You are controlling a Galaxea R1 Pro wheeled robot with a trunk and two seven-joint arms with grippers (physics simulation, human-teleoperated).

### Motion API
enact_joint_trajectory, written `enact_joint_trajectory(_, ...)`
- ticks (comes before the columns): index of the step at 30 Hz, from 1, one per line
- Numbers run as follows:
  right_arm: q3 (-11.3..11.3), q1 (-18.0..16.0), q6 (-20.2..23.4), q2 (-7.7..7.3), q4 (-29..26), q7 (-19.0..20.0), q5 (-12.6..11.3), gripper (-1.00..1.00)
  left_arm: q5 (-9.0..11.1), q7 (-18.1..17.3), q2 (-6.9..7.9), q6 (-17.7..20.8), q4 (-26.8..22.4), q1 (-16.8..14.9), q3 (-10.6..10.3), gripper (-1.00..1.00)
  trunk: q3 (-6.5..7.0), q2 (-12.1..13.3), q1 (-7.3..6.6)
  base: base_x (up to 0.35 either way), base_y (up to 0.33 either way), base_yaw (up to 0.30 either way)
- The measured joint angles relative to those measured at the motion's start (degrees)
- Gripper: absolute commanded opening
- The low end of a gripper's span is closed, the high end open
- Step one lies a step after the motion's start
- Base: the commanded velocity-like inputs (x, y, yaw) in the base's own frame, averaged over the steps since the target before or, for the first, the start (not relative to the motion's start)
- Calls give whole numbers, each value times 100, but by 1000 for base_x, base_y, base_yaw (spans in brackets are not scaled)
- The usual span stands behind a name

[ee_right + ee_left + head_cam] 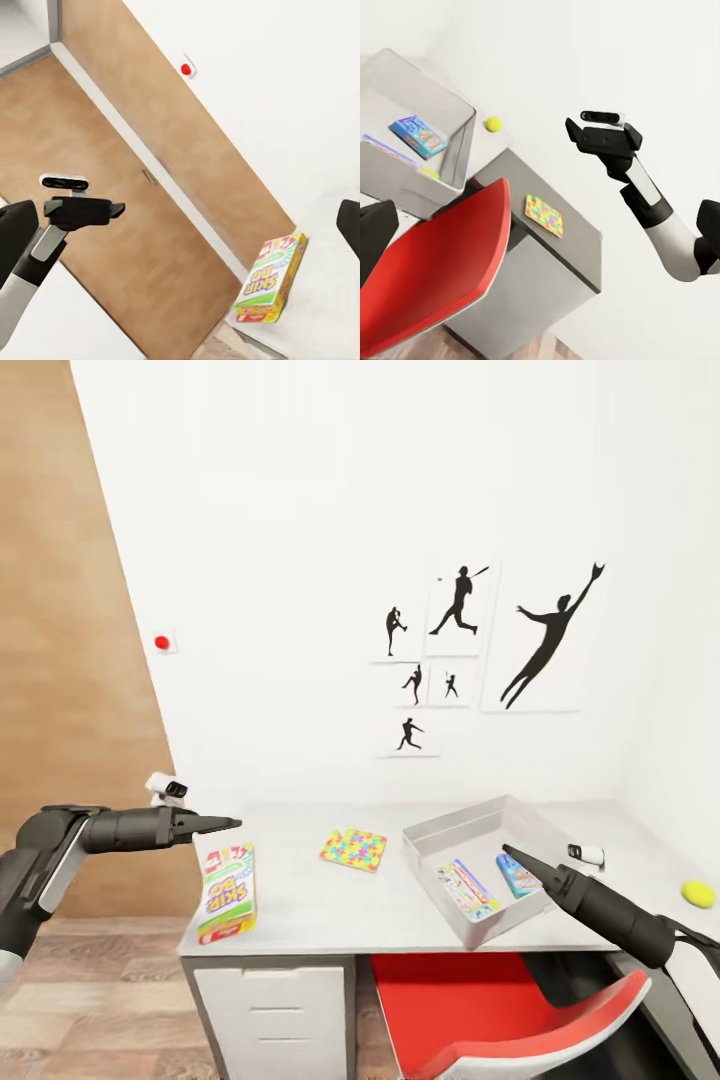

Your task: Put all the toys in the child's room - the three board games (two on the bed and one on the table), the two jigsaw puzzles on the table, and the tennis ball on the table - inside the toy box on the table in the child's room.

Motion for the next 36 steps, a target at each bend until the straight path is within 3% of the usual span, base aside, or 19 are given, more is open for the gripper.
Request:
enact_joint_trajectory(19, 1, 0, -3, 5, 5, 2, 0, 100, -6, 0, 0, 0, 0, -1, -2, 100, 0, 0, -1, -10, 284, 242)
enact_joint_trajectory(36, 12, 2, -8, 7, 7, -7, 0, 100, 2, 29, -1, -8, 2, -1, -3, 100, -1, -1, -3, 148, 260, 31)
